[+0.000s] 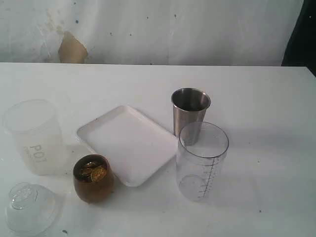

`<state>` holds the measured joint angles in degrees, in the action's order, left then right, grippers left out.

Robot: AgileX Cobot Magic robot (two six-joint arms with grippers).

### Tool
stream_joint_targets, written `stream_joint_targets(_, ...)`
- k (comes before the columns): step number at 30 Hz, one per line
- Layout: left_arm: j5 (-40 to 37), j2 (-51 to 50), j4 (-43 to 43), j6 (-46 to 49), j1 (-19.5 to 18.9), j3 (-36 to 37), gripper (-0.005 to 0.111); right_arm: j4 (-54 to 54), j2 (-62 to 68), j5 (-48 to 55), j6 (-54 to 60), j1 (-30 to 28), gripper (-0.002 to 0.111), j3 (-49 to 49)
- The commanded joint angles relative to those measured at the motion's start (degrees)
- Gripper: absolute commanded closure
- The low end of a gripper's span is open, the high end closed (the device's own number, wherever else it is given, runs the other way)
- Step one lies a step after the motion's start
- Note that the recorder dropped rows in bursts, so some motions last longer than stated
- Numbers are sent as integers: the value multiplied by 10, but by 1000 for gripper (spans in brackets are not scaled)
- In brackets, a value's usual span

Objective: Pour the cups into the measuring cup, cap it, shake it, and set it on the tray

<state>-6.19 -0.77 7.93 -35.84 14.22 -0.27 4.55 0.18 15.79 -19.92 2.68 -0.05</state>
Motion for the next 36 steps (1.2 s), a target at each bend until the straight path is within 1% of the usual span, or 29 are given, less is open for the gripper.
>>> stream_joint_targets(1,9,0,-2,1,-3,3,2,0,-2,-8,1,2,108,1)
stream_joint_targets(2,20,0,-2,1,-3,3,2,-1,-2,-8,1,2,108,1)
stream_joint_targets(4,67,0,-2,1,-3,3,2,-1,-2,-8,1,2,108,1)
stream_joint_targets(8,195,0,-2,1,-3,3,2,-1,-2,-8,1,2,108,1)
stream_joint_targets(10,265,0,-2,-1,-3,3,2,-1,-2,-8,11,2,108,1)
stream_joint_targets(13,390,0,-1,-1,-3,3,2,-1,-2,-8,7,2,108,1)
stream_joint_targets(14,451,0,2,-1,-3,3,2,-1,-2,-8,7,2,108,1)
stream_joint_targets(16,492,0,26,-1,-3,3,2,-1,-2,-8,7,2,108,1)
stream_joint_targets(17,495,0,35,-2,-3,3,2,-1,-2,-8,7,2,108,1)
stream_joint_targets(19,485,0,68,-6,-3,3,2,-1,-2,-8,7,2,108,1)
stream_joint_targets(21,448,0,67,-20,-3,3,2,-1,-2,-8,7,2,108,1)
stream_joint_targets(22,396,0,30,-9,-3,3,2,-1,-2,-8,7,2,108,1)
stream_joint_targets(23,326,0,-17,38,-3,-22,2,1,-2,-8,7,2,108,1)
stream_joint_targets(24,288,-2,-39,71,-3,-40,2,1,-2,-8,7,2,108,1)
stream_joint_targets(25,234,-14,-50,97,-3,-73,2,1,-2,-9,7,2,108,1)
stream_joint_targets(26,213,-25,-50,98,-3,-90,2,1,-2,-9,7,2,108,1)
stream_joint_targets(27,169,-51,-48,104,-3,-120,2,1,-2,-9,7,2,108,1)
stream_joint_targets(28,143,-68,-42,104,-3,-135,2,1,-2,-9,7,2,108,1)
stream_joint_targets(29,93,-109,-22,104,-1,-159,2,1,-2,-9,7,2,108,1)
stream_joint_targets(30,66,-132,-9,104,0,-164,2,1,-2,-9,7,2,108,1)
stream_joint_targets(31,48,-175,-7,101,4,-164,2,1,-2,-9,7,2,108,1)
stream_joint_targets(33,50,-218,-17,98,21,-159,2,1,-2,-7,7,2,108,1)
stream_joint_targets(35,50,-268,-18,98,51,-154,3,1,-2,-7,7,2,108,1)
stream_joint_targets(36,48,-295,-18,98,79,-151,7,1,-2,-7,7,2,108,1)
